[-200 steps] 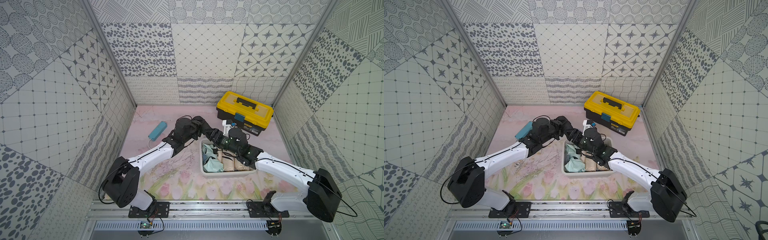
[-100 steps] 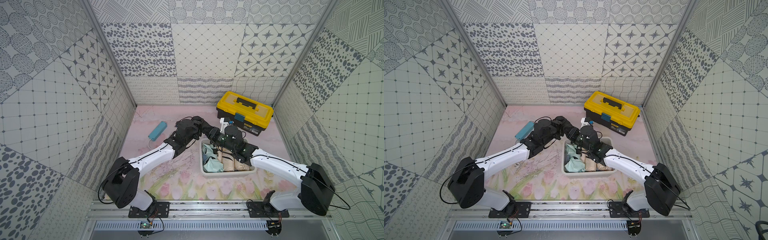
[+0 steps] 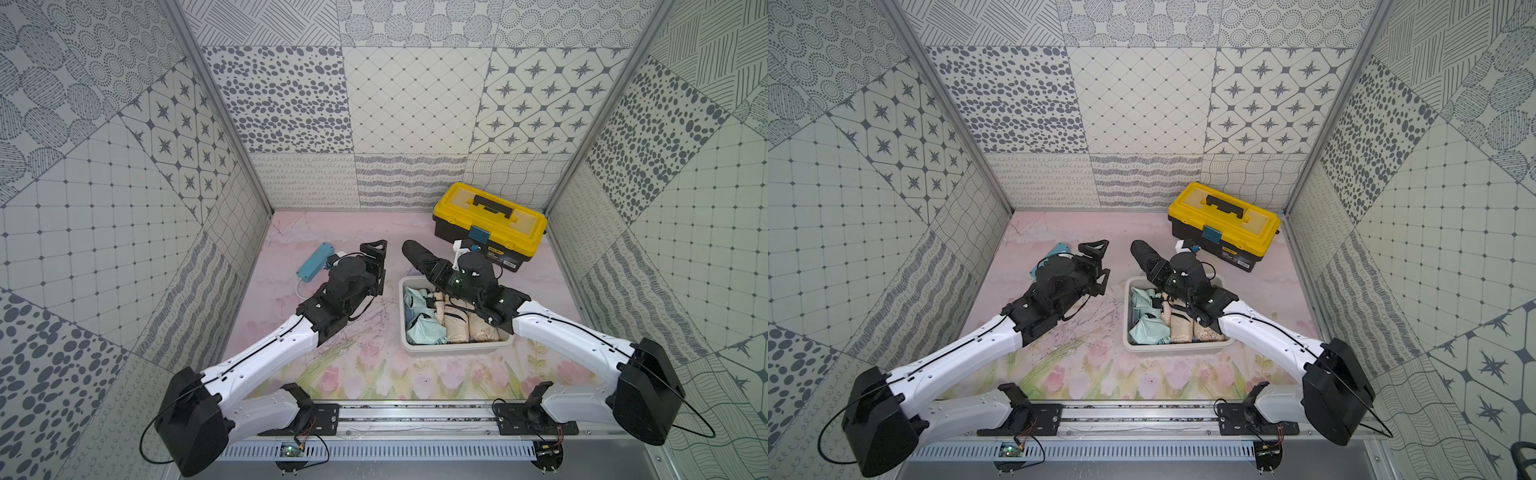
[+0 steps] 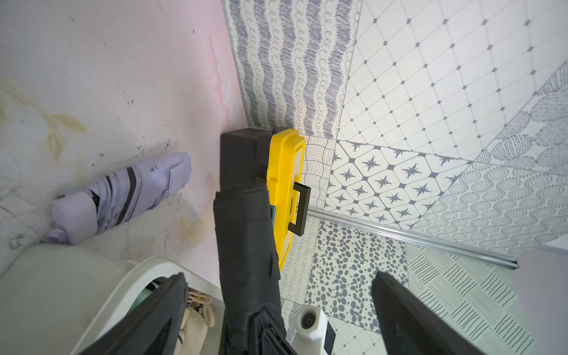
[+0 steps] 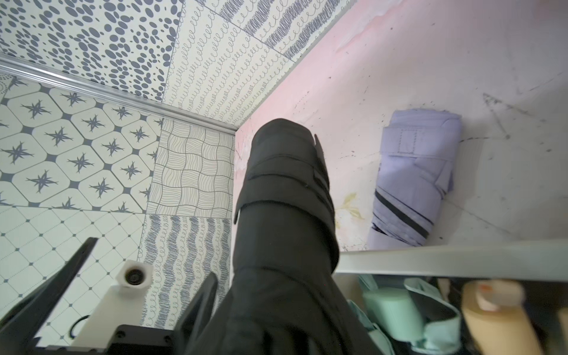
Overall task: Put the umbrella into the storage box
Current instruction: Pick up the umbrella from the center of the board.
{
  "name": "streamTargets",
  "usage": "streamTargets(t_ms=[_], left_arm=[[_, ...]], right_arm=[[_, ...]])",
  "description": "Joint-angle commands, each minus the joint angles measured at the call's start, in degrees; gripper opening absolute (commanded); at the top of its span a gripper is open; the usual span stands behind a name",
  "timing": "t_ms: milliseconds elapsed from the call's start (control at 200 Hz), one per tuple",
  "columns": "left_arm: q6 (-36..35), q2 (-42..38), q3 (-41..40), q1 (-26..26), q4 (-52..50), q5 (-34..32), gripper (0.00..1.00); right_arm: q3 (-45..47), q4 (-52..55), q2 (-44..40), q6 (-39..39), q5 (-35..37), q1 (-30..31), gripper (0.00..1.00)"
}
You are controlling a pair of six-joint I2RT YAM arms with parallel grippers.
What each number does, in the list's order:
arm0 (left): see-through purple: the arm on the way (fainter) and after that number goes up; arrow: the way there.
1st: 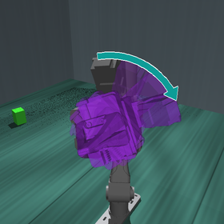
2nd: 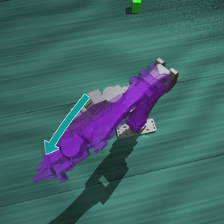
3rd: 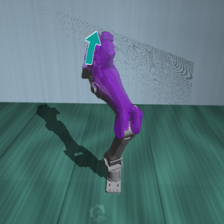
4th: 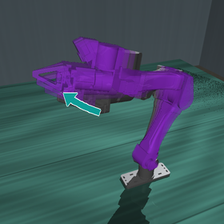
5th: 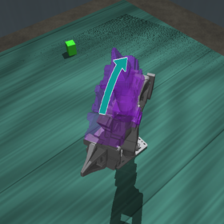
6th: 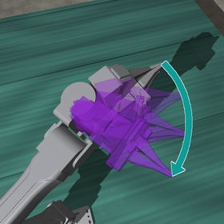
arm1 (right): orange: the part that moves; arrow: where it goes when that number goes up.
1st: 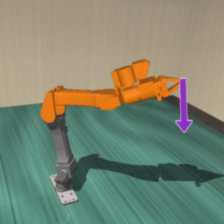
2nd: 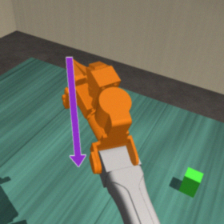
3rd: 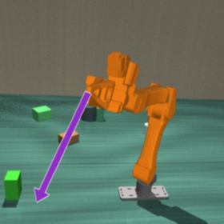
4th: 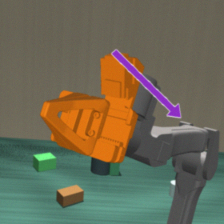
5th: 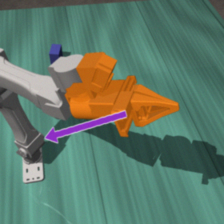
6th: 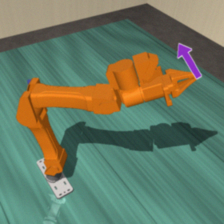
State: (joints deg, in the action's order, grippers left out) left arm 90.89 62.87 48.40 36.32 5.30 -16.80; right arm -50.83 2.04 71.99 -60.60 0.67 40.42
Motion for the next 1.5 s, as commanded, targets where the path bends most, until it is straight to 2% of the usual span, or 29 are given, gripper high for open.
streamTargets(t_ms=[0, 90, 160, 225, 345, 420, 520, 671, 951, 1126, 1286, 1496], left_arm=[[-35.16, -7.39, 3.05, -0.05, -14.87, -8.44, 0.97], [-54.76, -9.07, 5.46, -0.53, -15.61, -4.18, 0.96], [-69.51, -9.09, 8.71, -0.89, -18.92, 3.85, 0.98], [-81.72, -8.42, 13.28, -0.9, -26.96, 11.4, 0.99], [-99.39, -8.57, 18.39, -0.9, -39.11, 24.01, 0.99], [-106.03, -8.86, 20.06, -0.94, -43.14, 29.05, 0.99], [-111.83, -8.19, 21.95, -0.85, -48.15, 36.45, 0.99], [-121.49, -5.42, 23.26, -0.85, -56.11, 50.19, 0.99], [-124.86, 2.79, 24.6, -0.58, -64.88, 62.74, 0.99], [-125.71, 6.31, 22.37, -0.55, -67.62, 65.56, 0.99], [-126.12, 6.76, 19.62, -0.46, -63.82, 64.82, 0.99], [-128.19, 6.64, 17.96, -0.07, -59.76, 64.74, 0.9]], right_arm=[[-0.41, 3.1, -6.79, 12.27, -5.43, -1.1, 0.12], [-0.98, 9.37, -11.03, 19.92, -9.8, -1.7, 0.11], [-2.19, 15.36, -14.05, 25.95, -13.08, -2.1, 0.1], [-4.25, 21.63, -16.16, 31.85, -15.47, -2.03, 0.09], [-8.76, 33.61, -18.34, 41.98, -20.45, -2.03, 0.09], [-10.78, 39.56, -18.75, 46.75, -23.32, -2.09, 0.1], [-12.15, 43.47, -18.26, 50.92, -30.35, -2.06, 0.11], [-13.9, 44.36, -15.9, 52.29, -38.62, -1.62, 0.11], [-17.26, 46.29, -9.22, 55.37, -44.7, 0.62, 0.13], [-19.25, 45.81, -6.19, 55.55, -48.4, 1.1, 0.13], [-19.48, 44.88, -5.33, 55.26, -50.49, 1.06, 0.13], [-20.06, 42.23, -4.0, 54.24, -51.35, 1.07, 0.14]])
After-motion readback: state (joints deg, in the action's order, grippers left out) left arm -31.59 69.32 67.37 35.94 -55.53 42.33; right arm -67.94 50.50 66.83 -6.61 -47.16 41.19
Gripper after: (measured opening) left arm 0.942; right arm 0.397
